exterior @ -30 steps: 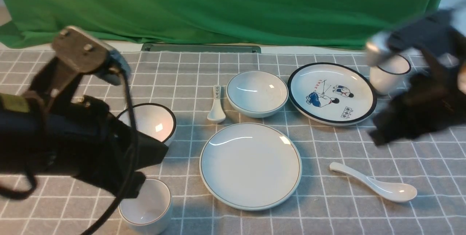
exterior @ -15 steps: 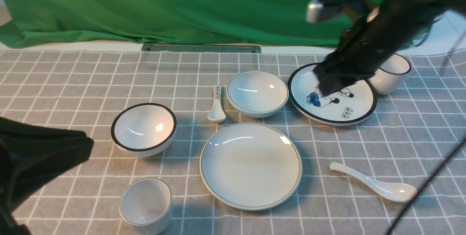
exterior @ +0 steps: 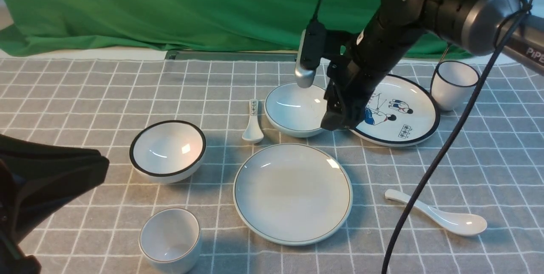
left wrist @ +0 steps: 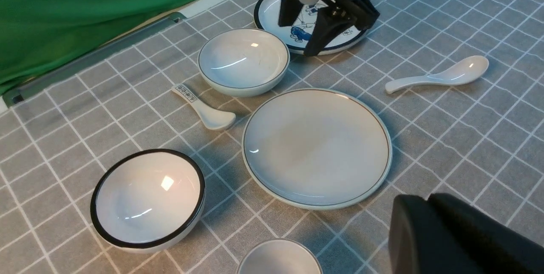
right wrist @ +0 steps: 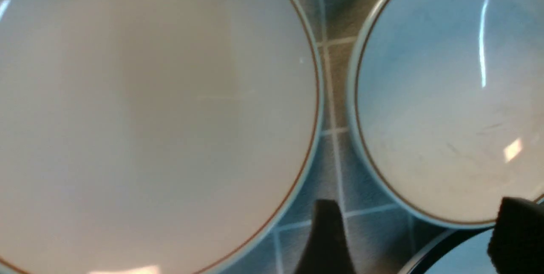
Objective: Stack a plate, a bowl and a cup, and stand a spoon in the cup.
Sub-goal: Use the right arm to grab a blue rice bowl
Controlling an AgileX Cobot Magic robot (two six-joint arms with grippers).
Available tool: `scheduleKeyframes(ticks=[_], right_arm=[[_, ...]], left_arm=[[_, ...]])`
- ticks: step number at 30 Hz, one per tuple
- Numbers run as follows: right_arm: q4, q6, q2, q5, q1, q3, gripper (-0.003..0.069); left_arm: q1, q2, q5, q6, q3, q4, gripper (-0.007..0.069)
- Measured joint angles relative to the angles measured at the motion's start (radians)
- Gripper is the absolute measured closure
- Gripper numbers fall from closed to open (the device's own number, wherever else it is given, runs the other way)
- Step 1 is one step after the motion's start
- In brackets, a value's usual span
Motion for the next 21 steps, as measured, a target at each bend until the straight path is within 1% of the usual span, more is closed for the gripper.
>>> scheduleKeyframes(ticks=[2,7,17,19,21], right_arm=[[0.000,-0.045,0.016,-0.028,0.000,0.000,0.0118],[0.000,-0.083,0.053,-0.062,0.000,-0.001,0.0113],[-0.002,-0.225,0.108,-0.137,0.000,-0.001,0.0113],[-0.003,-0.253,0.116,-0.159,0.000,-0.001,0.0119],[-0.003,-0.271,0.126,-0.169,0.000,-0.001,0.0143]], left_arm=[[0.000,0.000,0.009,-0.007,0.000,0.000,0.0607],[0.000,0.000,0.016,-0.008,0.000,0.000,0.0607],[0.000,0.000,0.016,-0.009,0.000,0.000,0.0607],[0.000,0.000,0.016,-0.009,0.000,0.000,0.0607],[0.000,0.000,0.016,-0.009,0.000,0.000,0.0607]])
